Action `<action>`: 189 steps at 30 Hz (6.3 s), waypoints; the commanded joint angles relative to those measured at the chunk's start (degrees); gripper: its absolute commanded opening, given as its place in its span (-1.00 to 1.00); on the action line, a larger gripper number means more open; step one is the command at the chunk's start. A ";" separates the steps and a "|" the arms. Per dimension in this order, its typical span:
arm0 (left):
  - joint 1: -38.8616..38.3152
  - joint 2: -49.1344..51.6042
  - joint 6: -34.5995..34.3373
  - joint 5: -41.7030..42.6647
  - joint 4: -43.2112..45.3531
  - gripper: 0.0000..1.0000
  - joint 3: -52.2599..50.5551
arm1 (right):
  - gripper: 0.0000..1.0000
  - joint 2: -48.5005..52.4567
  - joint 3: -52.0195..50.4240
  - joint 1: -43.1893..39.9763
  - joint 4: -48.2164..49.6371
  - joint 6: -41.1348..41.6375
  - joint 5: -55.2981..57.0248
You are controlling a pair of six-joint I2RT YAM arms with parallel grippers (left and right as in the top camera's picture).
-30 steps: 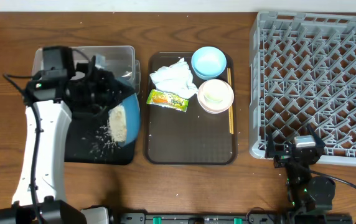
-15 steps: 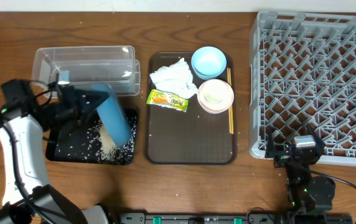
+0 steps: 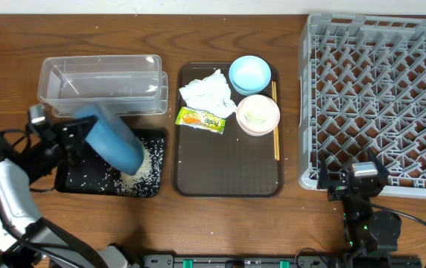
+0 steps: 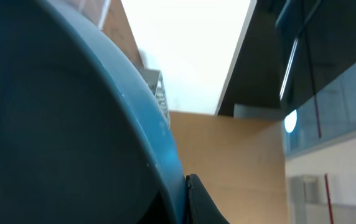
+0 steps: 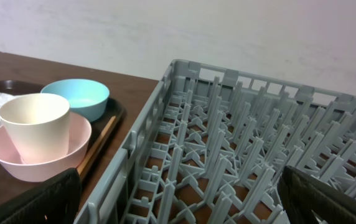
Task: Sort waste into correct bins and load items into the dishwasher rack
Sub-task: 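Tilt the blue plate to pour rice onto the black tray, then return the blue plate to the brown tray and release it, then reach the right gripper toward the cream cup in the pink bowl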
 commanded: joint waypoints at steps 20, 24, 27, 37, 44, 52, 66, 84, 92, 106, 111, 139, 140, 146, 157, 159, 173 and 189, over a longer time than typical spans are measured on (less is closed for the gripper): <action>-16.35 -13.44 21.51 1.84 -18.78 -0.88 -0.26 | 0.99 -0.35 -0.07 -0.44 -0.24 -0.42 0.15; -27.08 -17.73 19.67 -4.59 -14.03 -0.88 -0.26 | 0.99 -0.35 -0.07 -0.44 -0.24 -0.42 0.15; -35.08 -18.40 9.49 -17.16 -9.40 -0.88 -0.26 | 0.98 -0.35 -0.07 -0.42 -0.24 -0.42 0.17; -69.33 -18.16 -15.39 -56.04 10.51 -0.88 -0.26 | 0.98 -0.35 -0.07 -0.42 -0.24 -0.42 0.15; -86.55 -14.01 -23.37 -80.61 14.97 -0.88 -0.26 | 0.98 -0.35 -0.07 -0.44 -0.24 -0.42 0.15; -94.33 -2.14 -23.34 -85.11 22.56 -0.88 -0.26 | 0.99 -0.35 -0.07 -0.44 -0.24 -0.42 0.15; -96.19 4.42 -23.37 -83.21 25.07 -0.24 -0.26 | 0.99 -0.35 -0.07 -0.44 -0.24 -0.42 0.15; -81.59 -15.13 -23.39 -94.75 17.77 -0.10 1.31 | 0.99 -0.35 -0.07 -0.44 -0.24 -0.42 0.17; -57.35 -26.91 -23.43 -97.37 10.93 0.16 1.31 | 0.99 -0.35 -0.07 -0.42 -0.24 -0.42 0.15; -20.26 -27.67 -39.08 -96.72 -0.09 0.62 1.29 | 0.98 -0.35 -0.07 -0.44 1.20 -1.95 2.12; -19.19 -24.41 -39.04 -96.72 -0.46 0.66 1.29 | 0.99 -0.35 -0.07 -0.39 3.39 -1.88 0.04; -19.19 -13.64 -39.01 -96.78 1.42 0.79 1.29 | 0.98 41.40 34.47 -0.37 33.46 -6.05 -50.29; -19.19 -13.64 -39.01 -96.76 1.40 0.79 1.29 | 0.98 46.60 39.45 -0.37 31.30 -6.03 -54.97; -19.19 -13.64 -39.01 -96.76 1.36 0.80 1.29 | 0.99 69.94 64.50 0.85 12.81 -5.90 -65.46; -19.19 -13.64 -39.01 -96.76 1.36 0.80 1.29 | 0.99 85.53 79.43 11.21 -13.70 -6.19 -56.30; -19.19 -13.64 -39.01 -96.76 1.33 0.80 1.29 | 0.99 86.09 79.43 12.59 -15.23 -3.96 -58.03; -19.19 -13.64 -39.01 -96.76 1.36 0.80 1.29 | 0.99 88.74 83.06 30.77 -26.47 14.25 2.38; -19.19 -13.64 -39.01 -96.76 1.33 0.81 1.29 | 0.98 108.45 107.38 32.44 -55.39 15.67 0.92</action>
